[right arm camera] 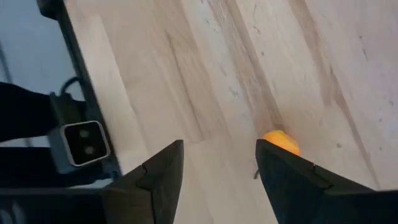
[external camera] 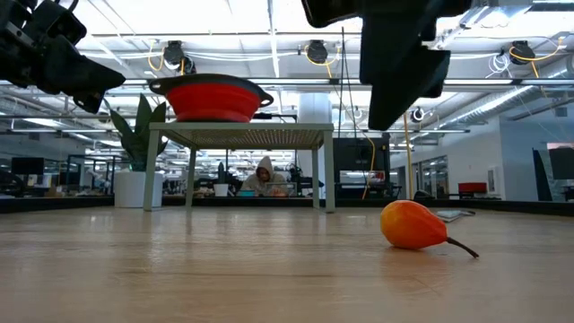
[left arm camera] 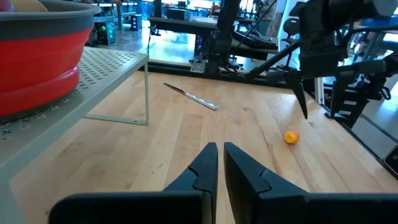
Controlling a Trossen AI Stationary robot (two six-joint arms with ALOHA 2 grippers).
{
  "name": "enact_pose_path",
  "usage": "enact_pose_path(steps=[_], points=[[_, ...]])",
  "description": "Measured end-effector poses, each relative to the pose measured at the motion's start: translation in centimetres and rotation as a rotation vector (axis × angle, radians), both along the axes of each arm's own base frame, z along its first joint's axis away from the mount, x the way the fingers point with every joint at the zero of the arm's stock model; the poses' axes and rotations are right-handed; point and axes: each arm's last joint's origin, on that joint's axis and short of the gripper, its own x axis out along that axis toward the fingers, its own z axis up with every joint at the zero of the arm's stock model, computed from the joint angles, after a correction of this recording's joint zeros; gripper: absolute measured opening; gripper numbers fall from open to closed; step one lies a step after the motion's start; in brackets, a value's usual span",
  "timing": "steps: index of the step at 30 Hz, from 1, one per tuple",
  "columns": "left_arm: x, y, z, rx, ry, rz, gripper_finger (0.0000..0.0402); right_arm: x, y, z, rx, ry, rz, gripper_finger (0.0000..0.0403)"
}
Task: Pick & Place Fruit
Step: Put the pear into the red strainer bowl on the shelf
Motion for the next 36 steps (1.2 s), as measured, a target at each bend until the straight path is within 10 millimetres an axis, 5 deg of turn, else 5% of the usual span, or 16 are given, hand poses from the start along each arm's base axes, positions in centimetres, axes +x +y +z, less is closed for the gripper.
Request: enact_pose_path(steps=[13,25,36], points=[[0.0,0.0,0.0,0.006,0.001,-0.001,0.0026,-1.3,1.7,-0.7,-0.177,-0.011,0.065,0.0196],[0.0,0.0,-0.1,0.004,0.008,0.0,0.0026,-0.6,2.1,-4.2,-0.253,0.057,0.117,0.0196],[0.0,0.0,-0.1,0.001,0.009,0.001,0.0026,-0.5,1.9,-4.1,-0.288,0.034,0.13,0.0196]])
